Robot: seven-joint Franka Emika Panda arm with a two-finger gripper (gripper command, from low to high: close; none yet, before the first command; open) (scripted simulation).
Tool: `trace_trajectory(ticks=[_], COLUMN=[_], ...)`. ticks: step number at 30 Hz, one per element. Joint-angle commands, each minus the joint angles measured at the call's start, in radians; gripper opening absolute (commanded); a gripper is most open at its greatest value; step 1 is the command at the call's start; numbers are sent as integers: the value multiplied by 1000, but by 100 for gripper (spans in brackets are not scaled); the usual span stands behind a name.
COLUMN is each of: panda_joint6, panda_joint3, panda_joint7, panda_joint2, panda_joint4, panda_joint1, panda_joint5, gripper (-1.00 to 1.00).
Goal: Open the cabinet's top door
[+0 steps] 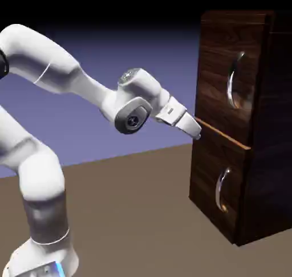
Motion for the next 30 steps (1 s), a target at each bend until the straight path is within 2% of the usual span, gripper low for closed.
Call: trace_trajectory(ticks=[1,30], panda_joint6=[0,-13], panda_joint3=[-14,-416], panda_joint7=[-14,-431], panda_joint2=[-5,-147], panda_joint4=[8,228], panda_joint1=[12,362], panda_joint5=[-44,-1305], gripper=[0,0])
